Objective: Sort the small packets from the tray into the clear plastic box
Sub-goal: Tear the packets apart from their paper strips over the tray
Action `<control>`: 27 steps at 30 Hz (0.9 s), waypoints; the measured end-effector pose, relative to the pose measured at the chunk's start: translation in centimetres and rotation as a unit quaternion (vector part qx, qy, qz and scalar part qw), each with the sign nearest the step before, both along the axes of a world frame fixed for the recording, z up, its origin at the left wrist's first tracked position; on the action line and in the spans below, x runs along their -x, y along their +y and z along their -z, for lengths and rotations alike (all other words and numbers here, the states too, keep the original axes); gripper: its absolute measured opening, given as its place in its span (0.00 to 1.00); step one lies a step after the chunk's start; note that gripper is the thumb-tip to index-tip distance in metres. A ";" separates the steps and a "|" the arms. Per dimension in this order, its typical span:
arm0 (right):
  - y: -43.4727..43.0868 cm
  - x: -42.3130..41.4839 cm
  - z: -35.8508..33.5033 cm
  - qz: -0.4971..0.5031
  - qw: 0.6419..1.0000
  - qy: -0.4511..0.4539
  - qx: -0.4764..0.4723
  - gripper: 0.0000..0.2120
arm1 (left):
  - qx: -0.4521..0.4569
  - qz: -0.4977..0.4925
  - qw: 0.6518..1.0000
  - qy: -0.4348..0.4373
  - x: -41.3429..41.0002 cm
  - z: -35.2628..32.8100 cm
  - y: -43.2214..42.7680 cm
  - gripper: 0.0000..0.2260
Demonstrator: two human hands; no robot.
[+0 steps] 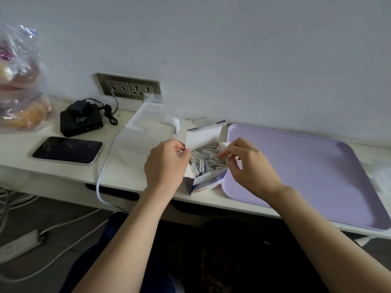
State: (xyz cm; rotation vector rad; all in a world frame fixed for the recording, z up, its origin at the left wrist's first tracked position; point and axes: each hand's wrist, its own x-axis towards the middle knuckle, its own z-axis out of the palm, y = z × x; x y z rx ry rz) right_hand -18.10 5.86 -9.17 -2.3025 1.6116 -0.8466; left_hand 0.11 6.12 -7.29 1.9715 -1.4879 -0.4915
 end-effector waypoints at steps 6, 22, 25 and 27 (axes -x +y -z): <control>0.5 -0.1 -1.0 0.008 0.999 0.039 -0.020 0.06 | 0.039 0.000 0.998 0.043 1.2 -0.3 0.2 0.05; -0.4 1.1 -1.2 0.038 0.992 0.089 -0.082 0.08 | 0.092 0.052 0.989 0.102 3.1 -0.4 -0.2 0.05; -0.5 1.4 -1.0 0.061 0.996 0.052 -0.027 0.06 | 0.115 0.043 0.988 0.093 3.3 -0.5 -0.4 0.04; -0.6 1.8 -1.1 0.086 0.996 -0.001 -0.006 0.05 | 0.126 0.036 0.987 0.096 3.4 -0.5 -0.6 0.04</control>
